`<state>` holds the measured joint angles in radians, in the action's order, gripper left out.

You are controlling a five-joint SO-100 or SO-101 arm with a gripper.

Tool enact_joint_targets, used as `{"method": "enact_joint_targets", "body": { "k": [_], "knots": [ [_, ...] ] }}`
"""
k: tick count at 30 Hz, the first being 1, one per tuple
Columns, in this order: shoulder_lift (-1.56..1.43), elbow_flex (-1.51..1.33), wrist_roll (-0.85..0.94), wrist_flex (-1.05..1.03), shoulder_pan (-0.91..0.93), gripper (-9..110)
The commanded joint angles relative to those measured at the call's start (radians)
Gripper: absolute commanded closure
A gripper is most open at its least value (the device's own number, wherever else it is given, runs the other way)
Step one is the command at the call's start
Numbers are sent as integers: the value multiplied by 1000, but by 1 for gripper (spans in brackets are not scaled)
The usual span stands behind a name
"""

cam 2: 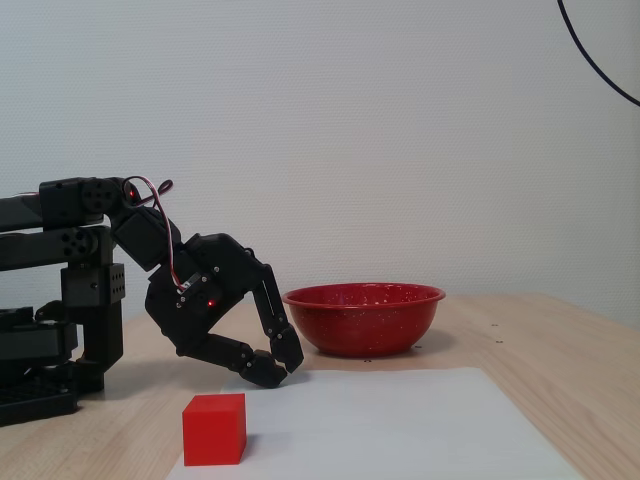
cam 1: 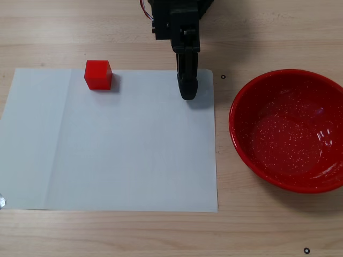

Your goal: Grasp the red cube and put it in the red bowl.

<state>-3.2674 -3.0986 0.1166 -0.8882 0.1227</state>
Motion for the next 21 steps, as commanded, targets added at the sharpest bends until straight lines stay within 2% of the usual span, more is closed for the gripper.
{"method": "enact_joint_targets", "body": {
  "k": [1, 15, 21],
  "knots": [
    [-9, -5, -18, -2, 14, 101],
    [-6, -5, -28, -2, 6, 101],
    [61, 101, -43, -67, -20, 101]
  ]
}}
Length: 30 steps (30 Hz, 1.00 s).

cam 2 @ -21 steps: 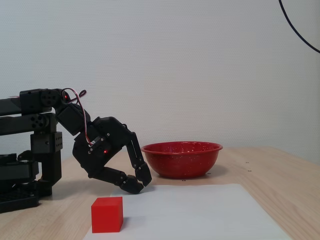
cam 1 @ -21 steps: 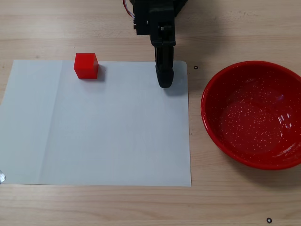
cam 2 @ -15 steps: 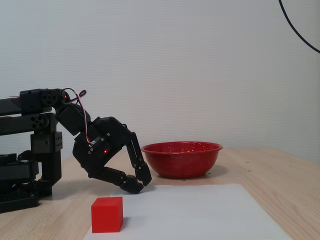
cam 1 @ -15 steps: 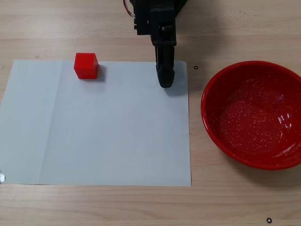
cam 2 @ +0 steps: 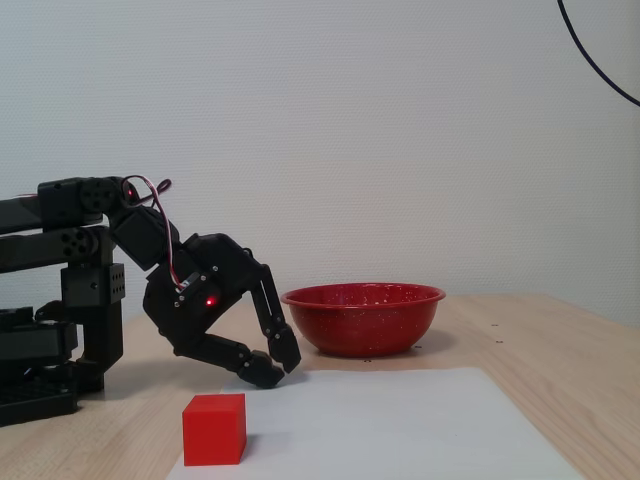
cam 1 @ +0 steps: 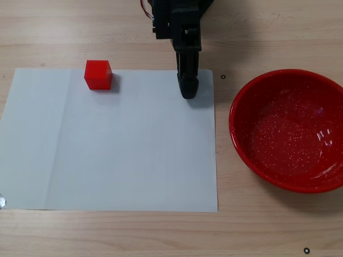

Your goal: Grasp the red cube and put it in the red bowl.

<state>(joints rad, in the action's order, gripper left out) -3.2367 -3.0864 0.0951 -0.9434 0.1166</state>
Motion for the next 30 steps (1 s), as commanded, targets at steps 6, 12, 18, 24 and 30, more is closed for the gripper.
{"method": "enact_joint_targets", "body": {
  "k": [6, 12, 18, 24, 30],
  "knots": [
    [124, 267, -48, -118, -44, 101],
    [241, 468, -77, -239, -87, 101],
    [365, 637, -137, -356, -140, 101],
    [503, 795, -192, -457, -207, 101],
    [644, 956, -245, -555, -304, 101]
  ]
}}
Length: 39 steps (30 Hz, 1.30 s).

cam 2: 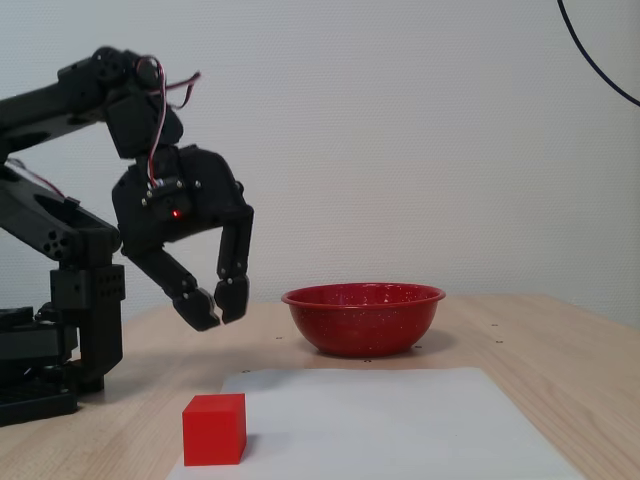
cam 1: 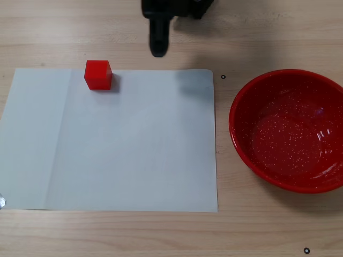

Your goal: Grasp the red cube and put it in the red bowl.

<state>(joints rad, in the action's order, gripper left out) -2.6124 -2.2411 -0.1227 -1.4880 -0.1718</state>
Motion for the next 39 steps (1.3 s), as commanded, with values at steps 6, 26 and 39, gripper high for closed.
{"method": "enact_joint_targets", "body": {
  "k": [6, 26, 39],
  "knots": [
    [192, 262, -123, -74, -129, 101],
    [565, 603, -457, -189, -413, 91],
    [620, 558, -488, -117, -531, 56]
  ]
}}
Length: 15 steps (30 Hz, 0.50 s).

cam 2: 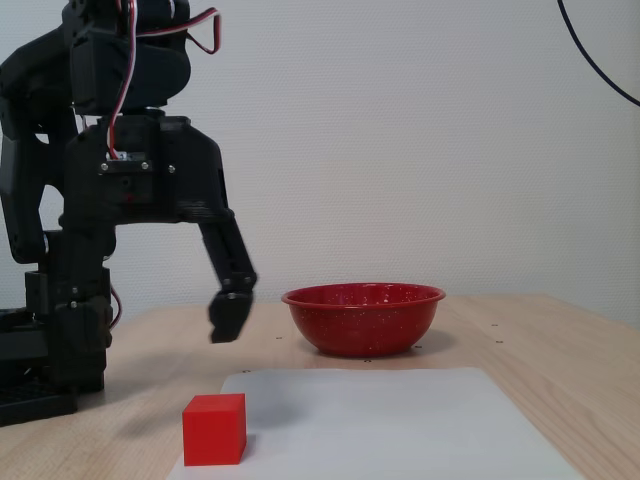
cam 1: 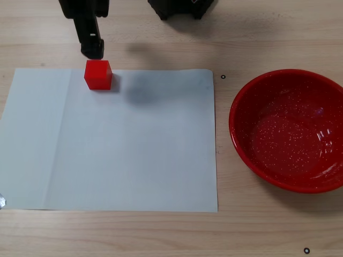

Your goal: Grasp the red cube and put it in the red bowl.

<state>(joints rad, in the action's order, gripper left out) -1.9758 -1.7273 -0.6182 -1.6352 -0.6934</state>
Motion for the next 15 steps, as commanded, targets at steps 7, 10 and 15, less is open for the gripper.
{"method": "enact_joint_targets", "body": {
  "k": [7, 10, 15],
  "knots": [
    [38, 18, 35, 118, 5, 50],
    [63, 9, 46, 155, 11, 49],
    [100, -14, 57, 198, 15, 42]
  ]
}}
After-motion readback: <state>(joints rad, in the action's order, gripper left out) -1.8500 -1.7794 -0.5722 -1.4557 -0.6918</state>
